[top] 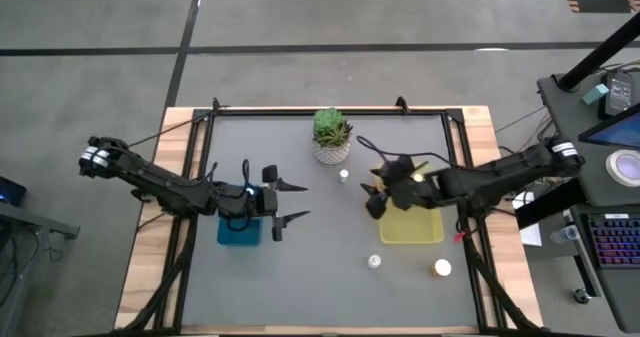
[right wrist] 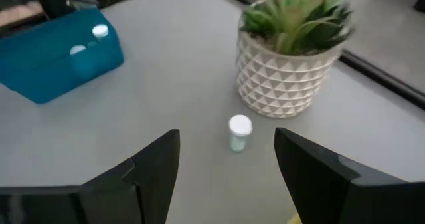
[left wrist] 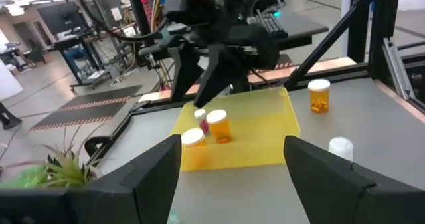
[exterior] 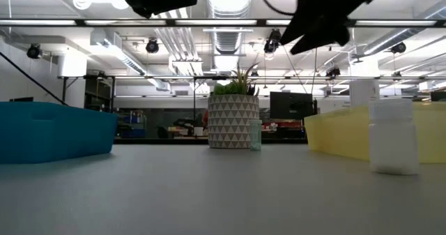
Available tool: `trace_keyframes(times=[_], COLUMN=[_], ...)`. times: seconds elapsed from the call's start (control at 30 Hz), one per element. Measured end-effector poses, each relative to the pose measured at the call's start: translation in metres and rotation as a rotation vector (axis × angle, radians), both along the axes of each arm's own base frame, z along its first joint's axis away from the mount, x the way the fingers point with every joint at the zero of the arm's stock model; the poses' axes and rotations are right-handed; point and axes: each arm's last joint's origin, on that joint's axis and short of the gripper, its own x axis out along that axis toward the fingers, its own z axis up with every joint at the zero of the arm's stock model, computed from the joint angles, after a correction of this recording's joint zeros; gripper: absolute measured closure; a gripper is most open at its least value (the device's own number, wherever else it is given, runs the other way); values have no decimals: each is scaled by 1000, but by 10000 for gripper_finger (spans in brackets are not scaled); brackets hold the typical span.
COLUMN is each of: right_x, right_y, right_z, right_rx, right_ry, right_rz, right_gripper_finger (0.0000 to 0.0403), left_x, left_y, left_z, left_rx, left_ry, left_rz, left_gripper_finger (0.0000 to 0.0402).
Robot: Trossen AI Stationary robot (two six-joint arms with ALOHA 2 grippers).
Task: Pick and place medicine bottles into bin by pill shape (circle, oval)
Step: Put the blue tablet bottle into the left blue bin
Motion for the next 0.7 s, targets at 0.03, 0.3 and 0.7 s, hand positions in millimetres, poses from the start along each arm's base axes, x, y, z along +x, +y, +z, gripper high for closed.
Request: trace_keyframes(times=[0.03,0.3,0.7], right_x=[7,51,99], right_y=[-3,-44,-85], right_z=[-1,-15,-47], right_rx=[8,150,193], right_ry=[14,208,393], right_rz=[4,-38,-73], right_gripper_finger=[169,175,175], left_x=[0,0,-1], left_y=[0,0,0], left_z=[0,0,-1], left_rx=[0,0,0], left_ry=[1,0,2], left_rz=[0,0,0], left_gripper_finger=[152,152,152])
